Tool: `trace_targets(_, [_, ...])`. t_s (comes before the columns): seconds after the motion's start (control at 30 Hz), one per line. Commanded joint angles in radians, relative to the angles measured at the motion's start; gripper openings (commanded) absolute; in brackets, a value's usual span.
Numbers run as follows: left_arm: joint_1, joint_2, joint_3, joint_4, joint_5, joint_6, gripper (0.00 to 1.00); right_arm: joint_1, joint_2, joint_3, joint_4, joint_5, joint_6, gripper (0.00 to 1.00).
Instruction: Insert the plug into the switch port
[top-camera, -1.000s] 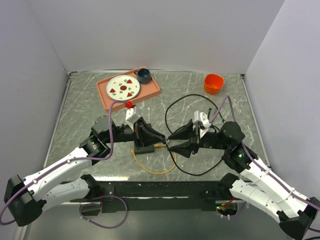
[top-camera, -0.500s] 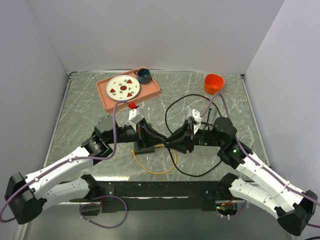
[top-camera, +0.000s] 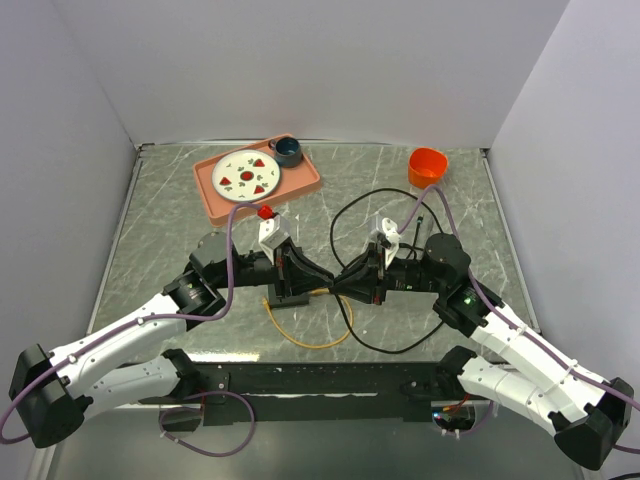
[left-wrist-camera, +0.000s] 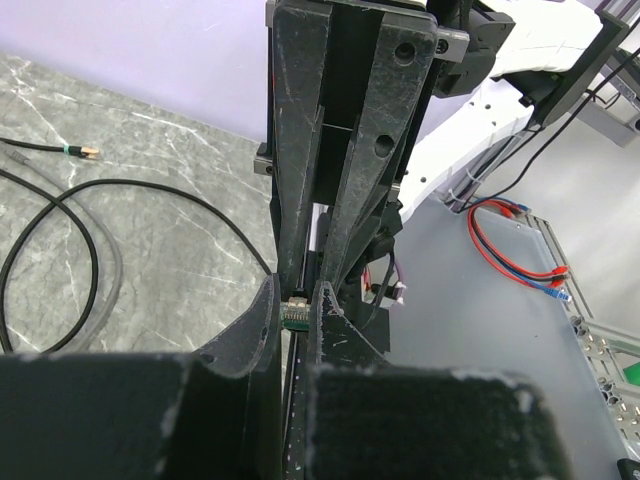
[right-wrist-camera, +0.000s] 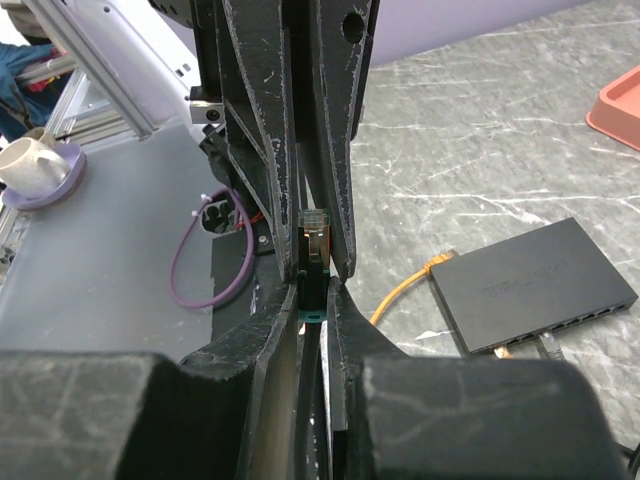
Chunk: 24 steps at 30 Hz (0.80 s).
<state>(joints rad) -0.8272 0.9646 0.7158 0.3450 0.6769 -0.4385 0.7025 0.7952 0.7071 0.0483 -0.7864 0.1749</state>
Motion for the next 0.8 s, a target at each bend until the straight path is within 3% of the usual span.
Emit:
trace_targets(0.0, [-0.015,-0.030,0.034,0.061,0.013,0.006,0.01,-0.001,0.006,0.028,0.025,0.035,-0.008,0.17])
trace_targets(0.1, [-0.013,-0.035,0.033,0.063,0.015,0.003,0.01,-0.005,0.006,0.016,0.051,0.026,0.001,0.14])
trace_targets(0.17, [-0.015,-0.038,0.030,0.068,0.023,-0.003,0.01,-0.009,0.009,0.011,0.070,0.019,0.011,0.00])
trace_targets(0.4, [-0.015,-0.046,0.034,0.038,0.009,0.014,0.02,-0.021,-0.010,-0.023,0.094,0.010,0.000,0.00])
trace_targets(0.5, [-0.013,-0.047,0.045,-0.006,-0.042,0.024,0.44,-0.021,-0.011,-0.026,0.079,0.030,-0.014,0.00])
trace_targets(0.53, [-0.015,-0.049,0.050,-0.026,-0.071,0.027,0.76,-0.023,-0.013,-0.027,0.065,0.064,-0.017,0.00])
trace_targets(0.63, [-0.013,-0.064,0.066,-0.105,-0.198,0.032,0.94,-0.029,-0.017,-0.035,0.036,0.111,-0.044,0.00])
trace_targets(0.73, [-0.013,-0.098,0.067,-0.153,-0.385,0.015,0.99,-0.046,-0.004,-0.028,-0.011,0.144,-0.070,0.00])
trace_targets(0.77, [-0.012,-0.115,0.050,-0.153,-0.422,0.015,0.97,-0.050,0.002,-0.024,-0.021,0.173,-0.075,0.00])
